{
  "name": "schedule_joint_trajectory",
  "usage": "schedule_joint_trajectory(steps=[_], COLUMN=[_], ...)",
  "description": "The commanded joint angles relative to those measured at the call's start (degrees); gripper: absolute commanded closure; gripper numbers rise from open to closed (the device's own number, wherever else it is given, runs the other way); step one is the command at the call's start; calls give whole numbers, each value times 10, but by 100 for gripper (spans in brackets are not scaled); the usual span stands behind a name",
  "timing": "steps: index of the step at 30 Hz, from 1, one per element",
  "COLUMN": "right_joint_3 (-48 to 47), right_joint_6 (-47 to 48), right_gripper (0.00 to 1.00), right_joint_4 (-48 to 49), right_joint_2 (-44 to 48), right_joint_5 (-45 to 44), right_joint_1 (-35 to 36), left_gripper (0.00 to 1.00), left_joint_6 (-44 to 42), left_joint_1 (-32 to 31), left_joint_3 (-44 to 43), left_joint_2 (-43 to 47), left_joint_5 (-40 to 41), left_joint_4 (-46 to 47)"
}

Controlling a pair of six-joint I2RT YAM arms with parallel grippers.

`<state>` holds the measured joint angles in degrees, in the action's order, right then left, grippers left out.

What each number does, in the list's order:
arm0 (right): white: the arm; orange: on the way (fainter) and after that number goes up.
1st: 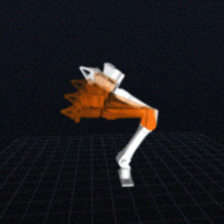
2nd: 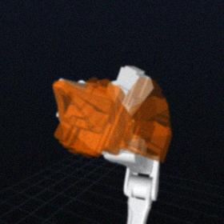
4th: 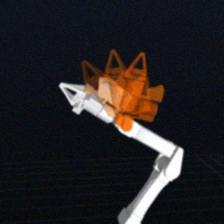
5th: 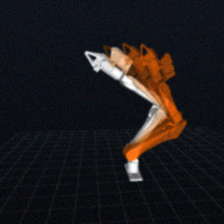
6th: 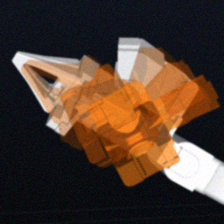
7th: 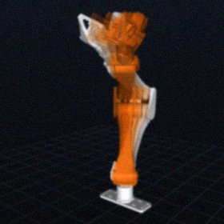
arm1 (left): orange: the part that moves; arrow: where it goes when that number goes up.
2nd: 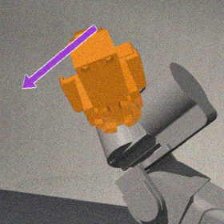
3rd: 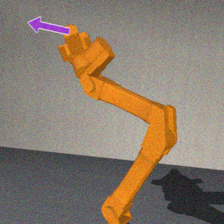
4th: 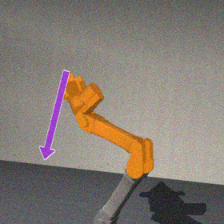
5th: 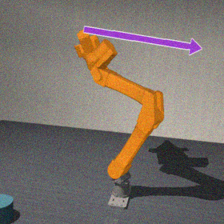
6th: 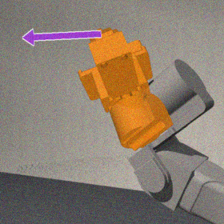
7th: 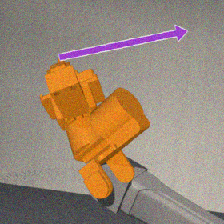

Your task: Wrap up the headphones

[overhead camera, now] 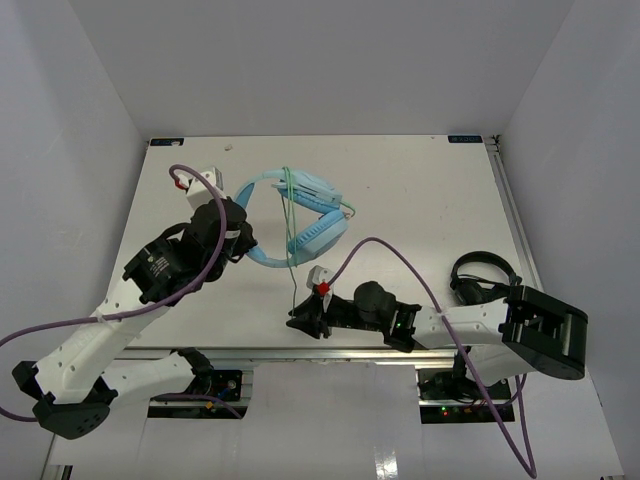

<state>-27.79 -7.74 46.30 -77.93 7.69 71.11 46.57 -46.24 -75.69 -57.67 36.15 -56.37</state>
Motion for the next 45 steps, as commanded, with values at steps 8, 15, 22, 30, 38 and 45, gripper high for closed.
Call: schedule_joint_trajectory(steps=[8, 15, 22, 30, 38, 45], right_joint_3=[-10, -8, -9, 18, 76, -82], right_joint_6=[75, 75, 75, 74, 18, 4], right_gripper=[60, 60, 68, 92, 92, 92], right_joint_4=[160, 207, 243, 289, 170, -224], right_joint_2=[-84, -136, -183, -190, -26, 103], right_joint_5=[-47, -34, -36, -35, -5, -19], right_joint_1=[8, 8, 6, -25, -161, -257], left_gripper=[100, 100, 100, 100, 100, 100], left_joint_6=[24, 25, 26, -16, -196, -330], left_joint_1=[2, 2, 2, 2, 2, 1], left_joint_3=[-4, -8, -5, 26, -38, 14], left_joint_2=[31, 42, 56, 102, 99, 86], left_joint_5=[-14, -18, -36, -165, -359, -258], left_joint_4=[53, 54, 64, 130, 43, -8])
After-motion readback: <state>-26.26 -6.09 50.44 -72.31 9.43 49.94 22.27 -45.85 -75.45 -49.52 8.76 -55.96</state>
